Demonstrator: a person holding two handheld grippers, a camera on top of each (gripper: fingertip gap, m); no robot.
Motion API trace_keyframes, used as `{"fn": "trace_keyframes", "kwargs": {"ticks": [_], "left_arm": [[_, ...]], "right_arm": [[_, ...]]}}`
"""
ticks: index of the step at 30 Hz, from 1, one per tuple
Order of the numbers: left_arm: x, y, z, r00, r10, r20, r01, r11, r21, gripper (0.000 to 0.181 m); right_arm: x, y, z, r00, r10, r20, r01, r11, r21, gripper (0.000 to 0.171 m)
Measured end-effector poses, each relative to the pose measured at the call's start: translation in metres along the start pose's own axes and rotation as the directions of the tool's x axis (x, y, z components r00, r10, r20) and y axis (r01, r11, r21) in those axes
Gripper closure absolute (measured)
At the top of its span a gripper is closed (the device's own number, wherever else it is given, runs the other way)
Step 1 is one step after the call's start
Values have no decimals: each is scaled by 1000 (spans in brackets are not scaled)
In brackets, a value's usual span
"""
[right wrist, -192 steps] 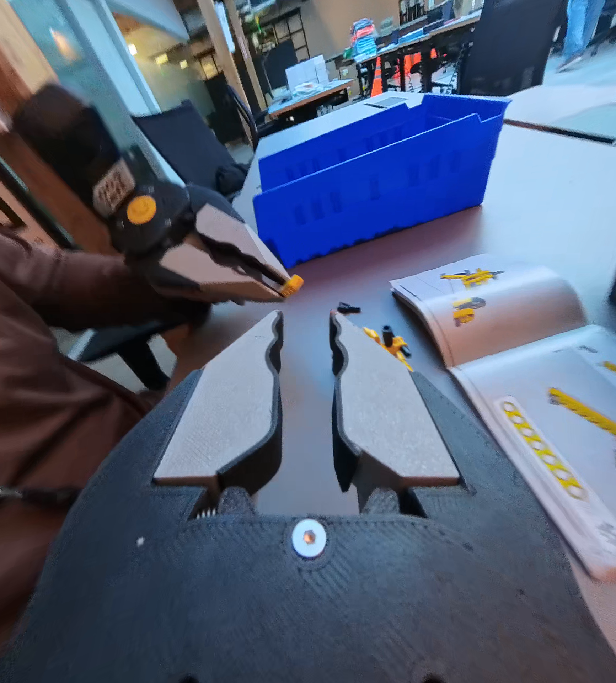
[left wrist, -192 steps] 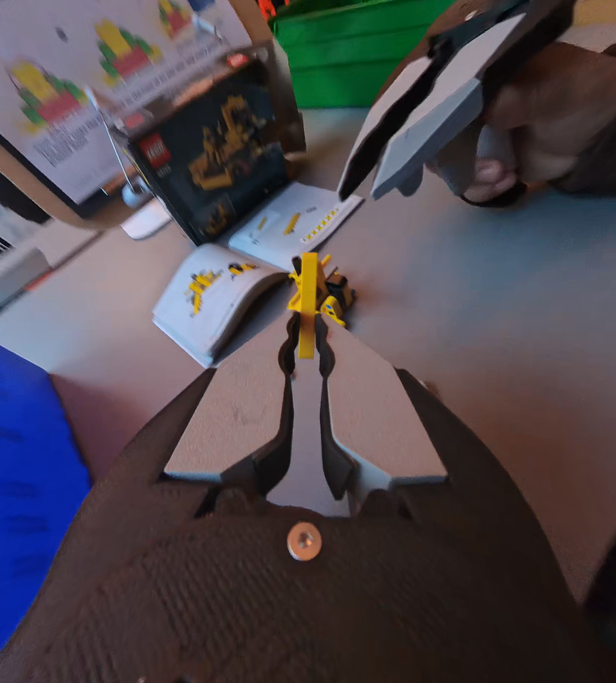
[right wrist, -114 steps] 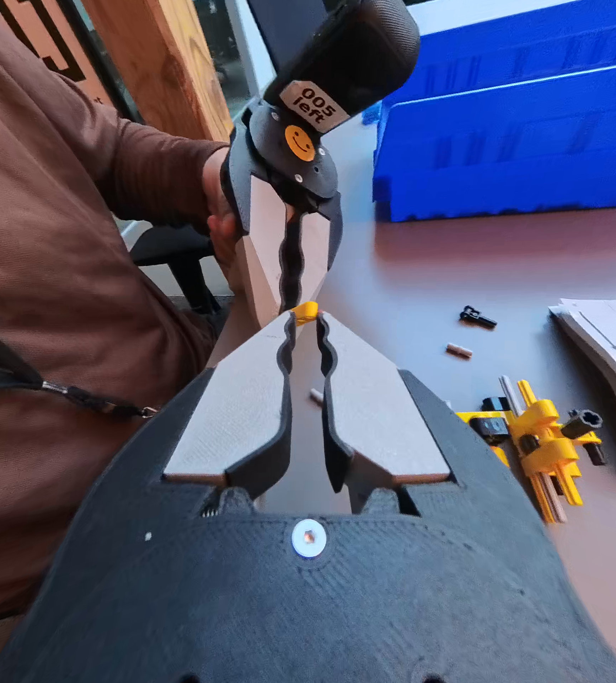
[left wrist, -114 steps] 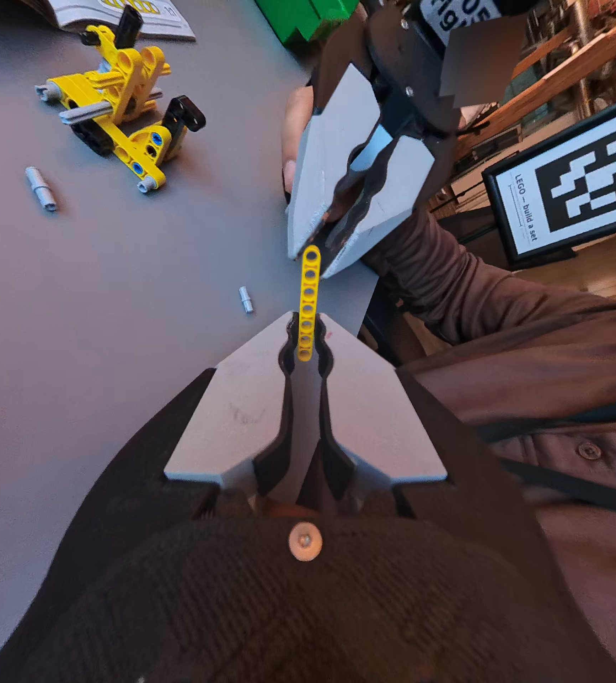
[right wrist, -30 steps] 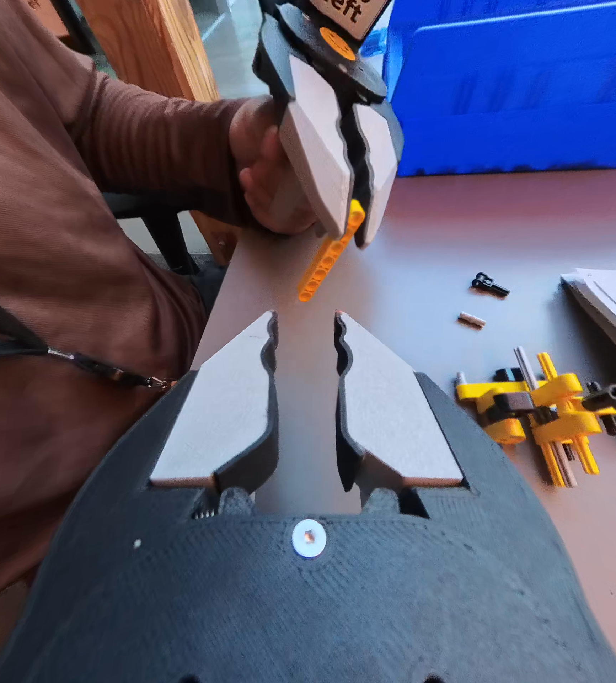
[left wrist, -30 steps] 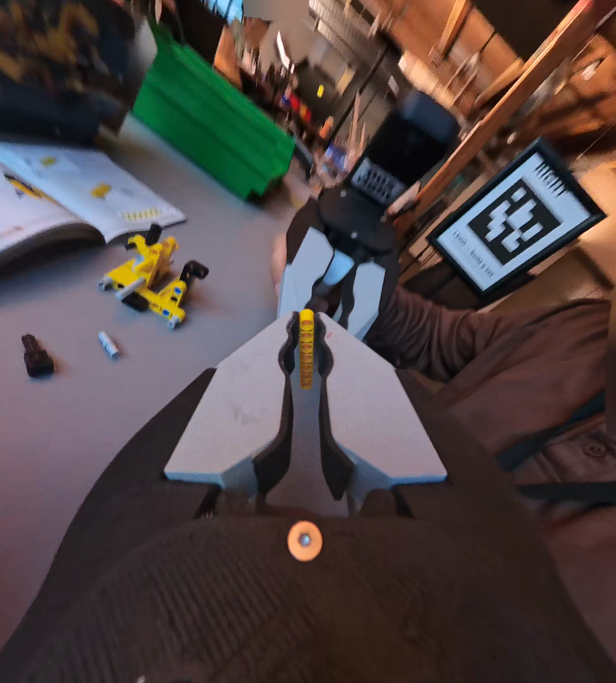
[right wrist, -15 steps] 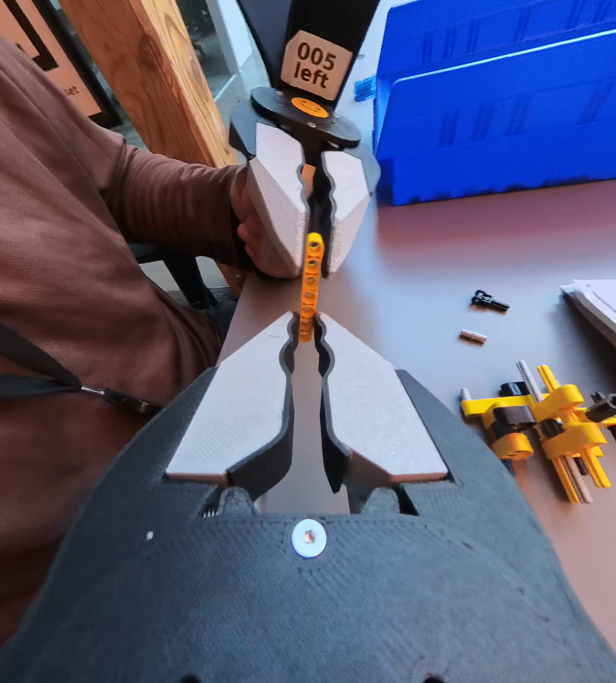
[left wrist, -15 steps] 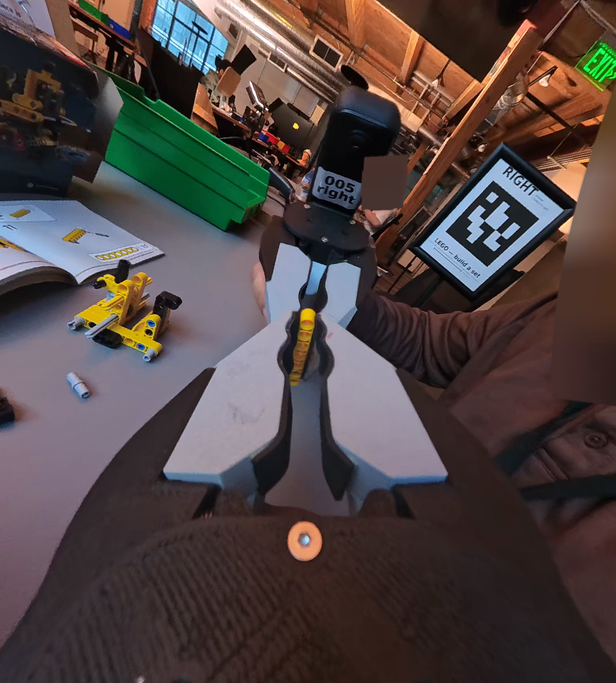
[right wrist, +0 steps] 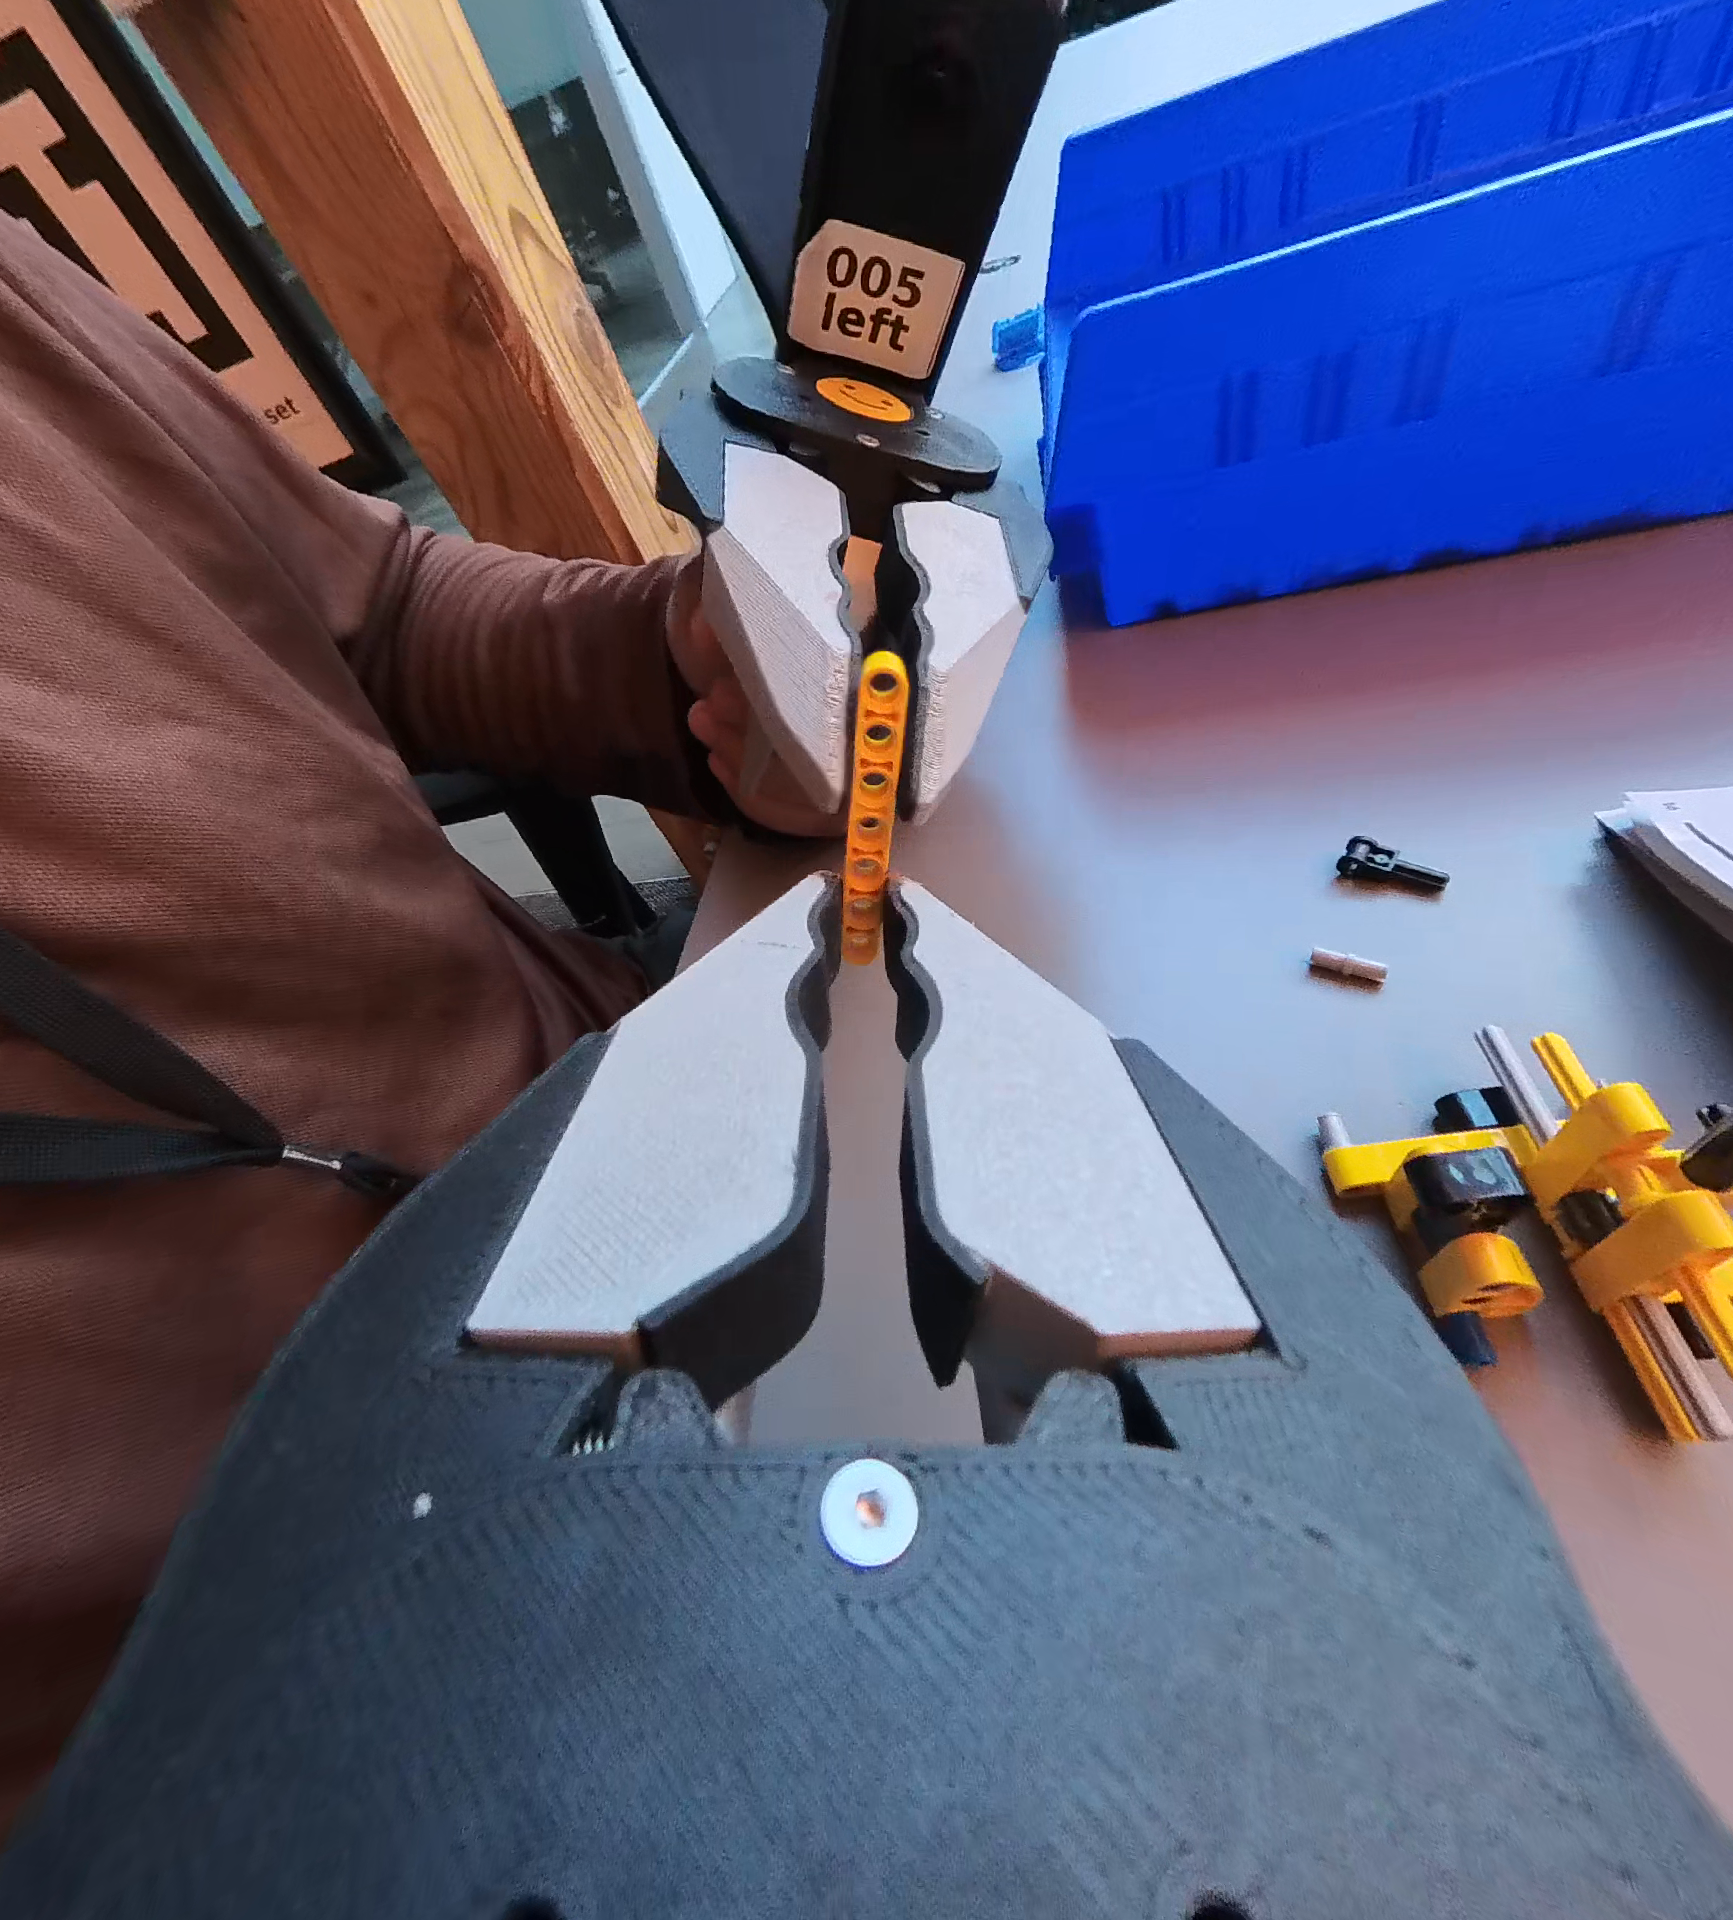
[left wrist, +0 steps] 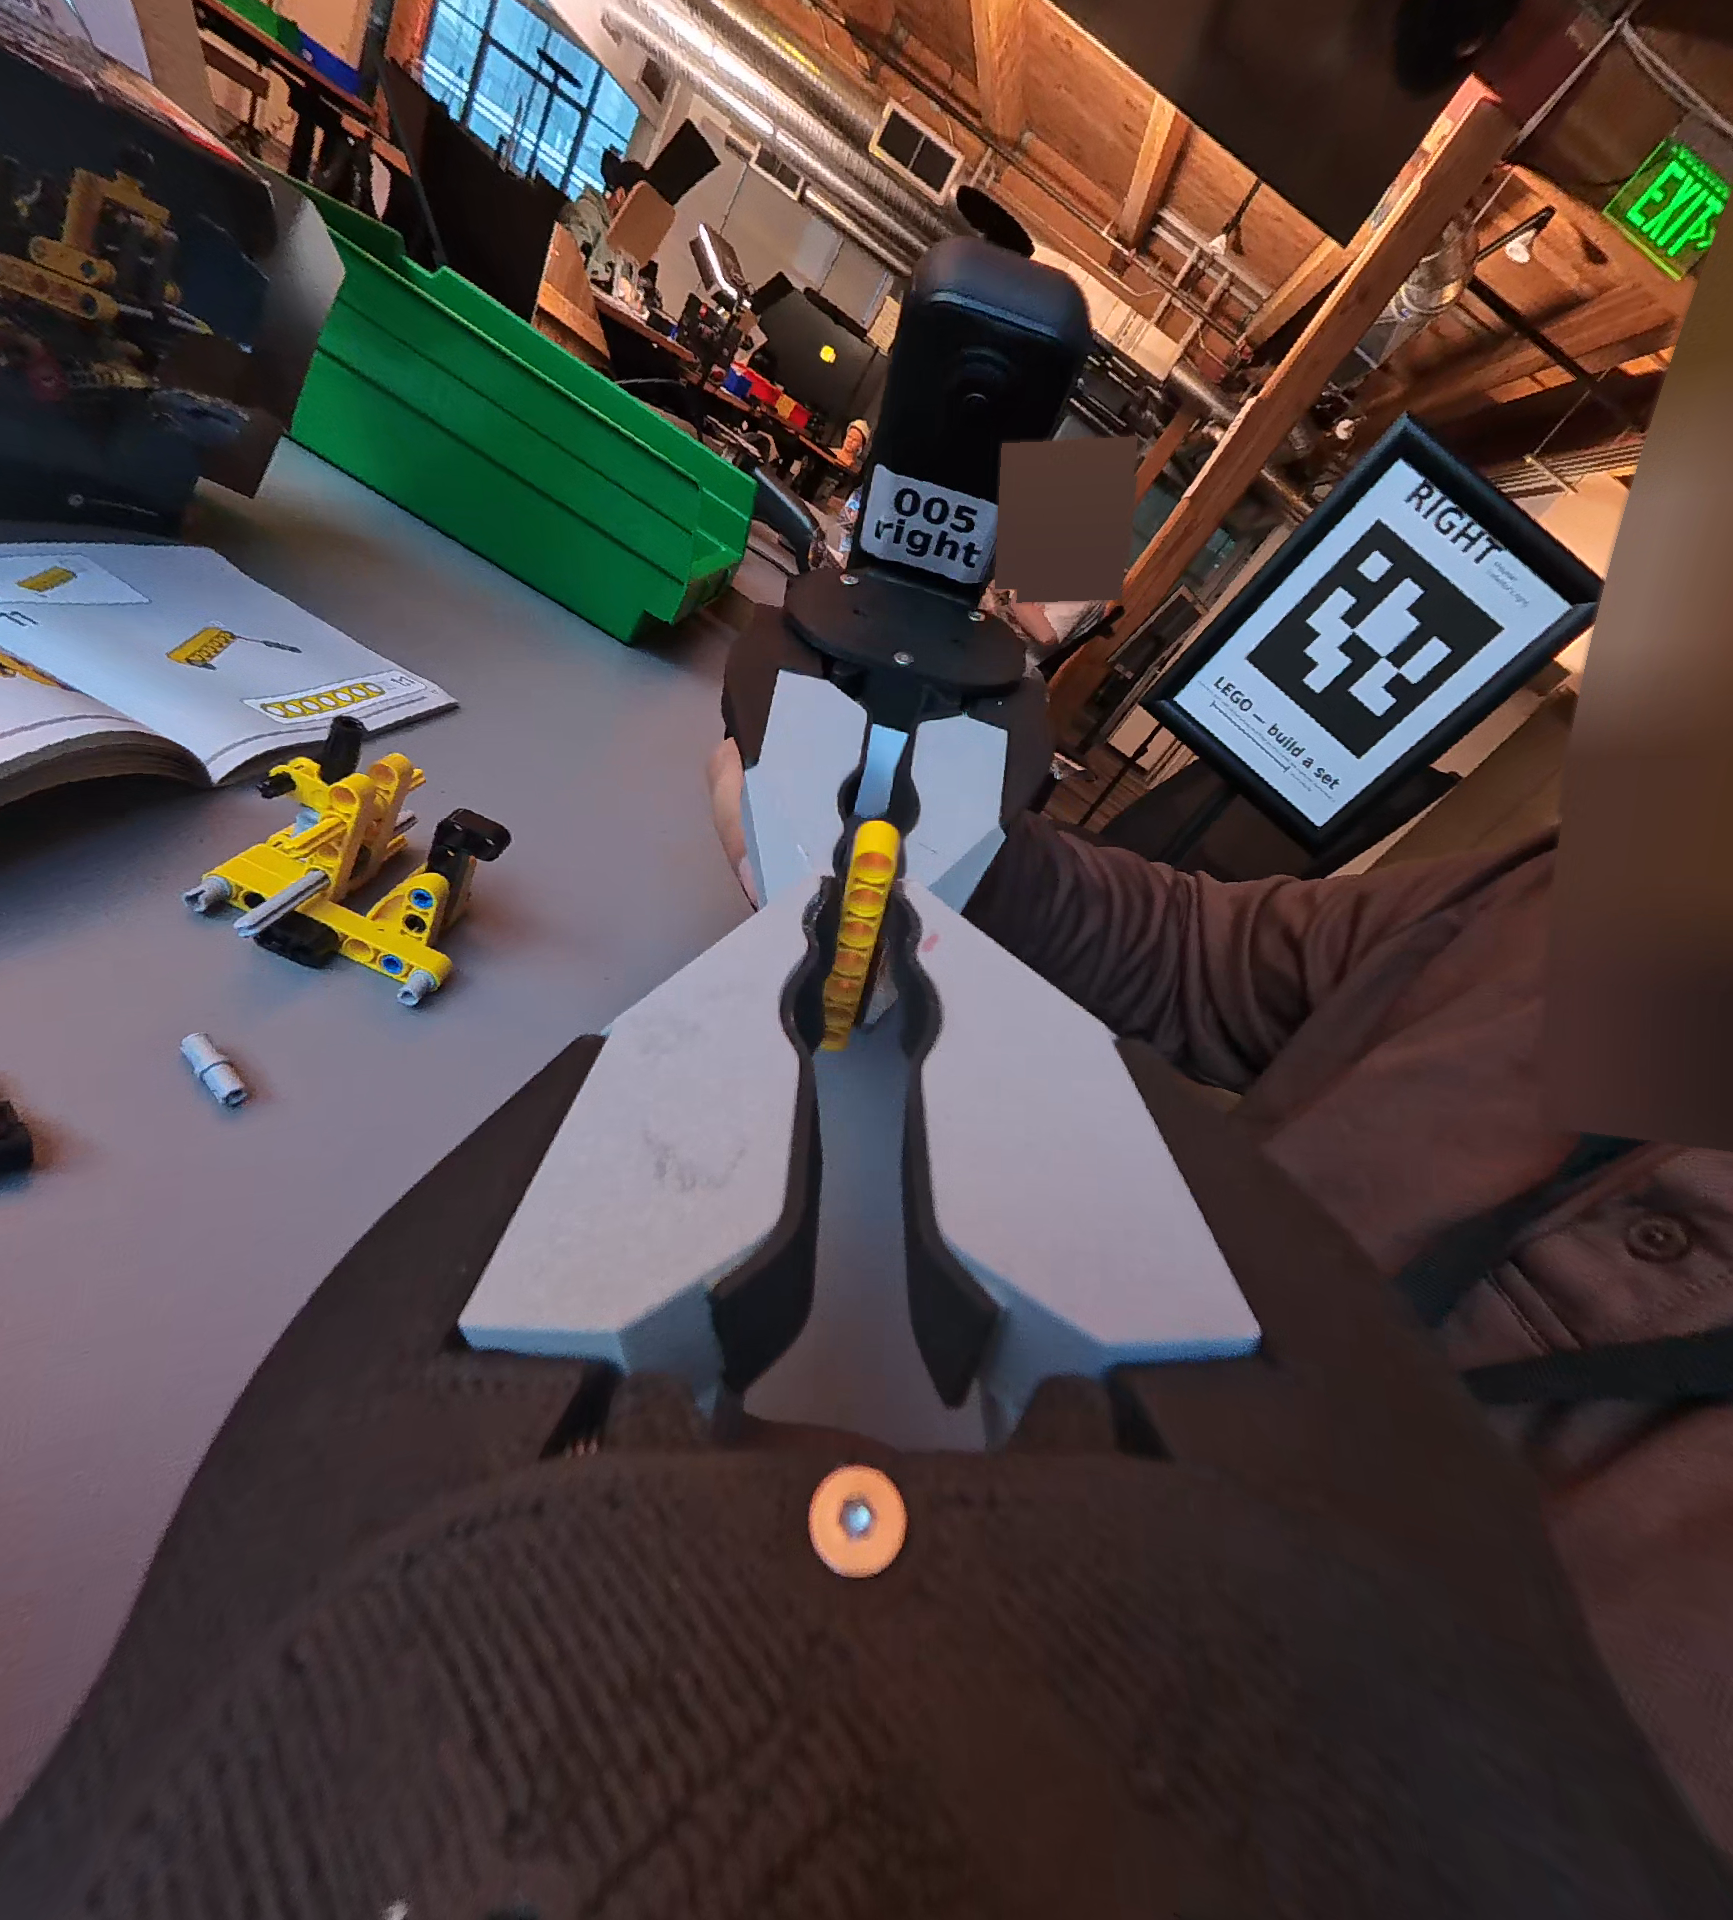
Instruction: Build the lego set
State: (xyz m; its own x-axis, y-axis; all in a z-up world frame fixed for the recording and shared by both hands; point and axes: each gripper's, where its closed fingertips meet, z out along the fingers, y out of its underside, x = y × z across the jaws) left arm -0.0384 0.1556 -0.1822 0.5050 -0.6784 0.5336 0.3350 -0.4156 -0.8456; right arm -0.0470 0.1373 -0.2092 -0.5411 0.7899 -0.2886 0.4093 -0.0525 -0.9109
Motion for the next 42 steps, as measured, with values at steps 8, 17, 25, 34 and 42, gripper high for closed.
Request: {"fn": "trace_keyframes", "kwargs": {"ticks": [8, 17, 25, 34, 42], "left_arm": [[-40, 19, -7, 963, 87, 254, -33, 977, -211, 176], [-56, 48, -18, 881, 370, 295, -179, 838, -516, 177], [-55, 51, -11, 906, 351, 237, -186, 833, -520, 177], [-32, 20, -10, 996, 54, 77, -32, 964, -263, 176], [-37, 19, -8, 992, 44, 115, -14, 967, -253, 176]], "right_arm": [[29, 16, -16, 980, -103, -169, 82, 989, -127, 155], [35, 61, -9, 970, -163, -183, 88, 929, -360, 156], [41, 67, -2, 964, -168, -205, 76, 916, -395, 170], [31, 20, -18, 996, 9, -89, -16, 997, -73, 171], [42, 32, -20, 968, 245, -61, -250, 963, -101, 171]]}}
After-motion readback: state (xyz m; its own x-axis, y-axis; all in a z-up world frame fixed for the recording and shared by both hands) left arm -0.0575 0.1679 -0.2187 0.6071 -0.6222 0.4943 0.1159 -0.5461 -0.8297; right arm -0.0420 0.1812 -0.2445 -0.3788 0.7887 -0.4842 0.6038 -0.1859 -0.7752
